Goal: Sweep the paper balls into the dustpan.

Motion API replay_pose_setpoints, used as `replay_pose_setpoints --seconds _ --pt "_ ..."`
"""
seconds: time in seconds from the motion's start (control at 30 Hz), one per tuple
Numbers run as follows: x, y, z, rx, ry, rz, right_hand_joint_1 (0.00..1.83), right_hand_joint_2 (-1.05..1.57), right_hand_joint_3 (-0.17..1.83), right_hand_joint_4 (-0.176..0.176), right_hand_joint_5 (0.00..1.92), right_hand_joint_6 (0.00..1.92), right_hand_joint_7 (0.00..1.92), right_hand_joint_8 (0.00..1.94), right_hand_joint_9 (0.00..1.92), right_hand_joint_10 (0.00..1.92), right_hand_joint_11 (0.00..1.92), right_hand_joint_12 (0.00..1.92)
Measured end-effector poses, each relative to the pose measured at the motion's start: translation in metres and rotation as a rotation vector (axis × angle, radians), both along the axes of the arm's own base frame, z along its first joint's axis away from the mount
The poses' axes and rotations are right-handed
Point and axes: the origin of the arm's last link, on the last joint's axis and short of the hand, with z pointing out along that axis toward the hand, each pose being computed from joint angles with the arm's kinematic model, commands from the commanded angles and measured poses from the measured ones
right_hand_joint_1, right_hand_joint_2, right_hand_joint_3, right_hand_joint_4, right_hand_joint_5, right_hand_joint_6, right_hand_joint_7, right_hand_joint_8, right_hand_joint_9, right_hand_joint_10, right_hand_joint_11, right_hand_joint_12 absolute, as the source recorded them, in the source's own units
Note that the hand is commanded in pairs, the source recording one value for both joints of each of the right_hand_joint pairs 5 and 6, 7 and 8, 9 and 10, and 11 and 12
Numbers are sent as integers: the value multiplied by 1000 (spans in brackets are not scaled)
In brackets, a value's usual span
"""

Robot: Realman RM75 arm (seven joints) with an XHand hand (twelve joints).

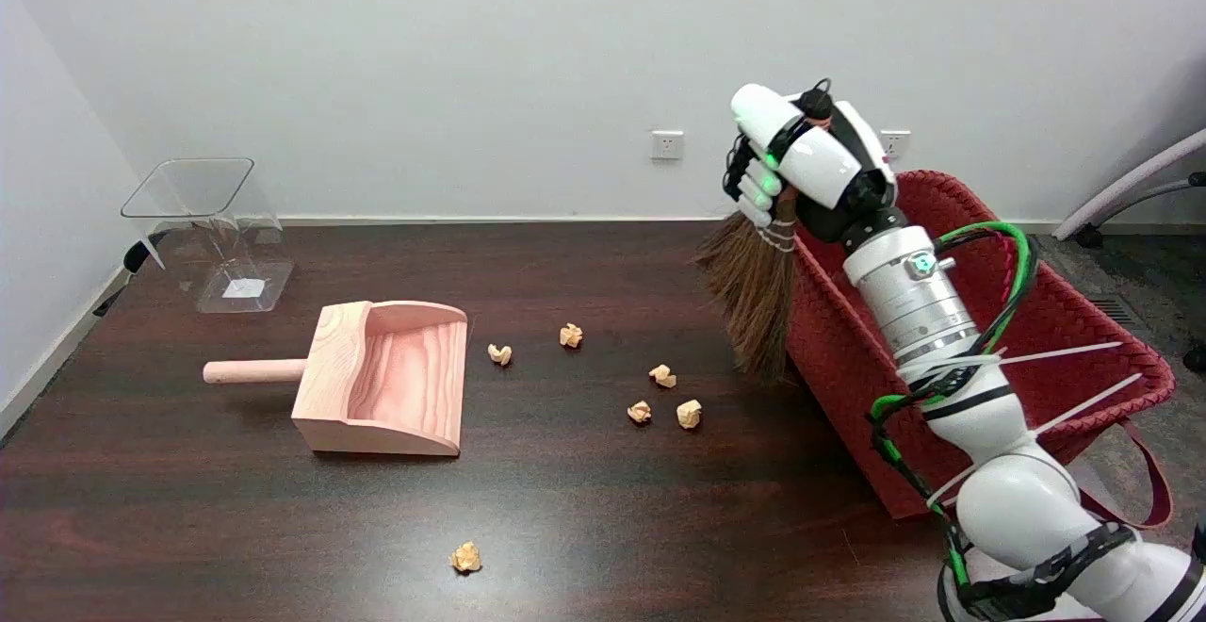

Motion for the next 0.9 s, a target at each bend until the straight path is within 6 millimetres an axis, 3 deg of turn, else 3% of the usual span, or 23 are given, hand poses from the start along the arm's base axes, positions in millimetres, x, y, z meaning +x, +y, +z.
replay_pose_setpoints --seconds 0.9 --pt "-32 6 -45 -118 234 -93 958 1571 944 0 1920 1920 1920 1920 1920 1920 1920 1920"
